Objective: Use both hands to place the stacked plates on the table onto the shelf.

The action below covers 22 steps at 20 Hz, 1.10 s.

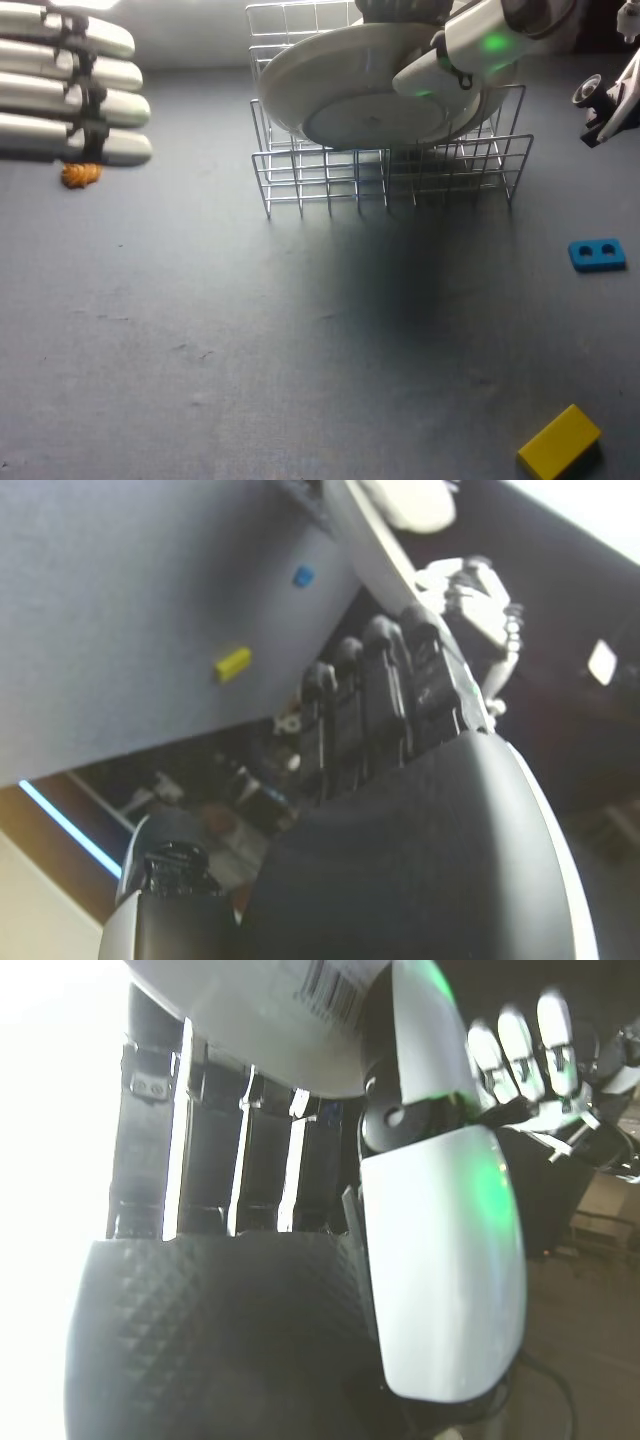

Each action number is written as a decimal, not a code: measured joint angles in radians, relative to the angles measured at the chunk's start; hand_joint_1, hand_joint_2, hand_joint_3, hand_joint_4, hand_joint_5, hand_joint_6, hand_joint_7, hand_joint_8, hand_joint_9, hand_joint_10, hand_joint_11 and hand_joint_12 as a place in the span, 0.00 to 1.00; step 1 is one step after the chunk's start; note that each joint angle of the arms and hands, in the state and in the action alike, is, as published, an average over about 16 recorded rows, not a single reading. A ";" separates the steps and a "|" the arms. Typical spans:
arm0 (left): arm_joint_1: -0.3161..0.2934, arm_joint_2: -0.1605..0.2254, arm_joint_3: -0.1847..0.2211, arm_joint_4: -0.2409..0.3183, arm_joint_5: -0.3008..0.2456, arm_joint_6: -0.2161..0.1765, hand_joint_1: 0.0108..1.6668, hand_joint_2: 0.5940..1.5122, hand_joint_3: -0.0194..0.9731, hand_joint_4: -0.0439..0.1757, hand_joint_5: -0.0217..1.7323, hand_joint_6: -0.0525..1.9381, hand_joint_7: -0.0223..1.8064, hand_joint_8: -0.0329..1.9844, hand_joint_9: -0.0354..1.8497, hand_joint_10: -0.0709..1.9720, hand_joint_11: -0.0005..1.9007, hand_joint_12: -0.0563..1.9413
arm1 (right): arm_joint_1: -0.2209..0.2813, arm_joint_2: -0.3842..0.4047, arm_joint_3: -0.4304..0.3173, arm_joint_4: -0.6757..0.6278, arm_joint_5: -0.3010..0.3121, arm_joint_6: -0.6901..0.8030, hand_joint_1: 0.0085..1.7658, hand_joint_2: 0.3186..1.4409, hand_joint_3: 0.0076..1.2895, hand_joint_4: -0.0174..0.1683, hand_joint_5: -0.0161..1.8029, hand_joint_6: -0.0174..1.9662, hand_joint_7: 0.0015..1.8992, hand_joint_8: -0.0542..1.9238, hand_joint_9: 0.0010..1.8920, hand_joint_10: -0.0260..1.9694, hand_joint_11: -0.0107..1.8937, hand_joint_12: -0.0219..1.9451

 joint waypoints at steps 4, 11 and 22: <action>-0.019 0.010 -0.015 0.033 -0.057 -0.002 0.00 0.58 0.02 0.24 0.15 0.03 0.13 0.02 0.11 0.04 0.01 0.17 | -0.013 -0.028 0.034 0.019 -0.013 0.000 0.69 0.62 0.00 0.18 0.55 0.44 0.57 0.46 0.66 0.02 0.42 0.51; -0.024 0.020 -0.040 0.081 -0.152 -0.008 0.00 0.58 0.02 0.23 0.16 0.03 0.13 0.02 0.11 0.04 0.01 0.17 | -0.056 -0.078 0.098 0.027 -0.011 -0.006 0.69 0.63 0.00 0.17 0.55 0.44 0.56 0.43 0.65 0.02 0.41 0.50; -0.014 0.023 -0.070 0.100 -0.206 0.000 0.00 0.59 0.02 0.23 0.17 0.03 0.14 0.02 0.11 0.04 0.01 0.18 | -0.114 -0.111 0.149 0.029 0.012 -0.016 0.66 0.68 0.00 0.07 0.53 0.41 0.58 0.14 0.59 0.02 0.40 0.48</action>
